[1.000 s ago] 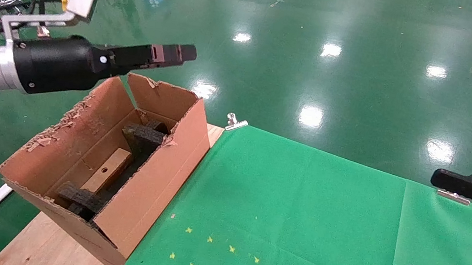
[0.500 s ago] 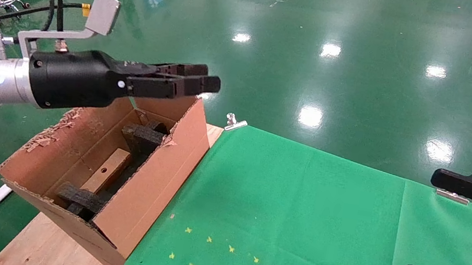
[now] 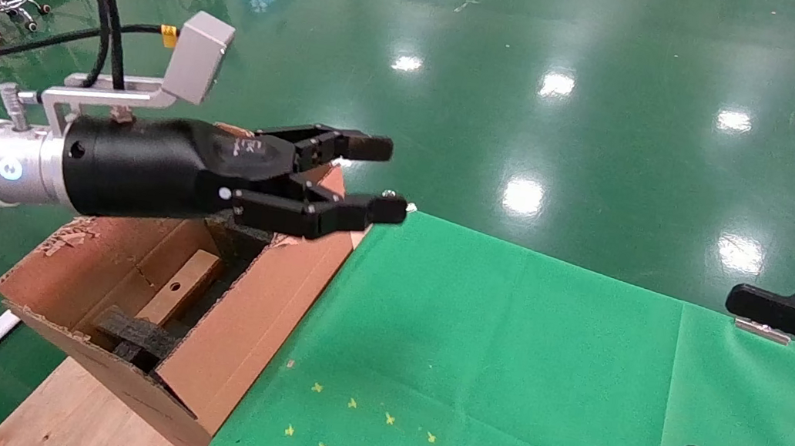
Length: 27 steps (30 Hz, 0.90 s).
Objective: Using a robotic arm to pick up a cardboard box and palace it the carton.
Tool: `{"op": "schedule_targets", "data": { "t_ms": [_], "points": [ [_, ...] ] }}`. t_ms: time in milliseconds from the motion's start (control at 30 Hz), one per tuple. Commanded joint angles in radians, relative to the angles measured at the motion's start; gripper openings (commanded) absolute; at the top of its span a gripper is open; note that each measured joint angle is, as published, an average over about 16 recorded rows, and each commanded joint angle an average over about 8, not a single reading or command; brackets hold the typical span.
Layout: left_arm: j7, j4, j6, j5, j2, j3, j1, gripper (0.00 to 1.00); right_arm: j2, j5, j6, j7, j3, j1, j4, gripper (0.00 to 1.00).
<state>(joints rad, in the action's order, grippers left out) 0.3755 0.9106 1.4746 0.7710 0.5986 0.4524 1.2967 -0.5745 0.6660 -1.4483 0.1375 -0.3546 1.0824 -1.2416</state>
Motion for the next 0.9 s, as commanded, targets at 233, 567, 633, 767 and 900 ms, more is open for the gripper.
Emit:
{"op": "schedule_targets", "data": {
  "t_ms": [233,567,633,767,900],
  "points": [
    [-0.057,0.113,0.006,-0.012,0.004,-0.052,-0.067,1.00,0.000,0.000,0.000,0.000,0.000,0.000,0.000,1.00],
    [-0.128,0.254,0.014,-0.028,0.009,-0.118,-0.151,1.00,0.000,0.000,0.000,0.000,0.000,0.000,0.000,1.00],
    [-0.142,0.283,0.016,-0.031,0.010,-0.131,-0.168,1.00,0.000,0.000,0.000,0.000,0.000,0.000,0.000,1.00],
    [-0.169,0.336,0.019,-0.036,0.011,-0.155,-0.200,1.00,0.000,0.000,0.000,0.000,0.000,0.000,0.000,1.00],
    [-0.189,0.379,0.022,-0.041,0.013,-0.175,-0.225,1.00,0.000,0.000,0.000,0.000,0.000,0.000,0.000,1.00]
  ]
}}
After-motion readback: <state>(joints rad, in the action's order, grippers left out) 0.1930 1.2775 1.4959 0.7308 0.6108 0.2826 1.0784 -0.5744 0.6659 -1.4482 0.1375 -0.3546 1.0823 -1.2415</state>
